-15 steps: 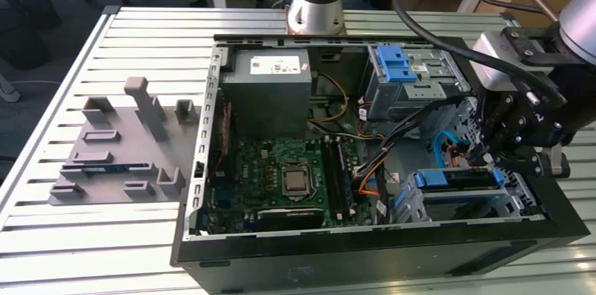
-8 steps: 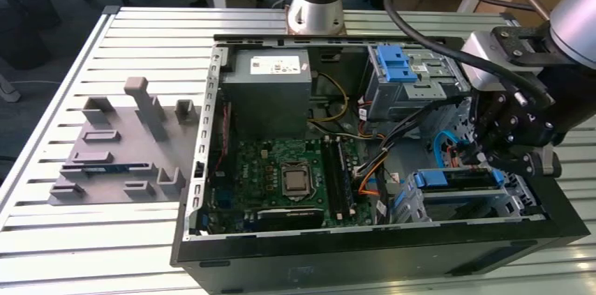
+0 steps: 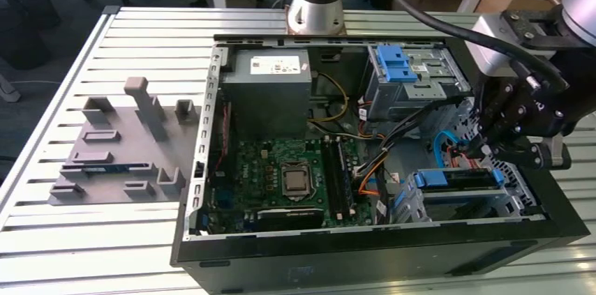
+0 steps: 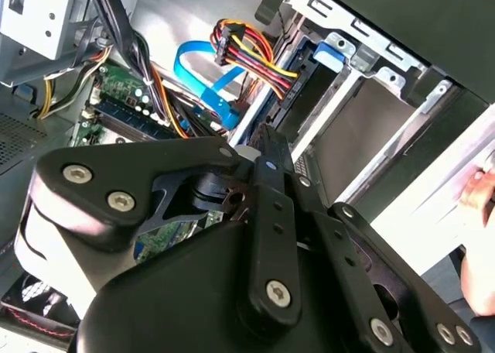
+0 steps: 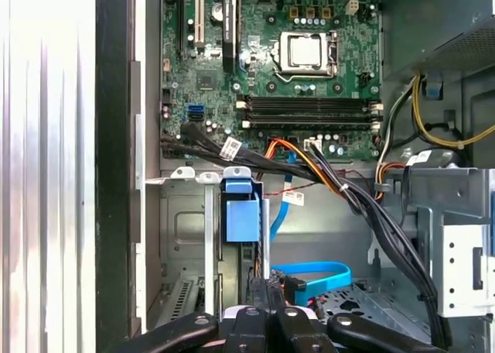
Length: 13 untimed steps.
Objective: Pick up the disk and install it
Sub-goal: 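Insert the second disk wire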
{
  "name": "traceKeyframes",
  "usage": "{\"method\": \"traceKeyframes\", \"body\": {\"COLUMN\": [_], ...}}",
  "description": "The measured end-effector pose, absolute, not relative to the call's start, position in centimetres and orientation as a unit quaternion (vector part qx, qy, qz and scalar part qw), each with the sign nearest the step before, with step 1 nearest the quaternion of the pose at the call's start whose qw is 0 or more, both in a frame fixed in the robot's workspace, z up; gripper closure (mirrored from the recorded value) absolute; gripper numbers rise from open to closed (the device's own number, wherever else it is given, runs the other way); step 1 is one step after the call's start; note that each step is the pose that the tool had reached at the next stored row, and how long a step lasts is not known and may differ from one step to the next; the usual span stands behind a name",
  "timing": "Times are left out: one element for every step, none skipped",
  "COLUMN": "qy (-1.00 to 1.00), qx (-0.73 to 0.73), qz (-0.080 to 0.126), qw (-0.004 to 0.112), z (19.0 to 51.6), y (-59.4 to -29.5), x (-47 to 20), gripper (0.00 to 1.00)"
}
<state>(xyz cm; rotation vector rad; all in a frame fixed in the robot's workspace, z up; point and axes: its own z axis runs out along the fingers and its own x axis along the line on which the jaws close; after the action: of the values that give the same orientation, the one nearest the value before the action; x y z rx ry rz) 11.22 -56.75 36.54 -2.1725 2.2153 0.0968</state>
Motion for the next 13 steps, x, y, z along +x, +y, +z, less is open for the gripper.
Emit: {"method": "traceKeyframes", "body": {"qy": [0.713,0.713,0.713,0.713,0.713,0.713,0.713,0.713,0.713,0.713,0.714,0.713,0.713], "qx": [-0.7,-0.7,-0.7,-0.7,-0.7,-0.7,-0.7,-0.7,-0.7,-0.7,-0.7,-0.7,-0.7], "qz": [0.031,0.031,0.031,0.031,0.031,0.032,0.032,0.032,0.032,0.032,0.032,0.032,0.032], "qw": [0.019,0.019,0.019,0.019,0.018,0.018,0.018,0.018,0.018,0.018,0.018,0.017,0.017], "z": [36.53,36.55,36.56,36.58,36.61,36.66,36.74,36.83,36.92,37.01,37.08,37.13,37.15], "y": [-56.73,-56.71,-56.67,-56.61,-56.55,-56.49,-56.43,-56.36,-56.26,-56.17,-56.09,-56.02,-55.94], "x": [11.16,11.1,11.06,11.05,11.05,11.05,11.04,11.04,11.04,11.04,11.04,11.02,11.02], "gripper": [0.89,0.89,0.89,0.89,0.89,0.89,0.89,0.89,0.89,0.89,0.89,0.89,0.89]}}
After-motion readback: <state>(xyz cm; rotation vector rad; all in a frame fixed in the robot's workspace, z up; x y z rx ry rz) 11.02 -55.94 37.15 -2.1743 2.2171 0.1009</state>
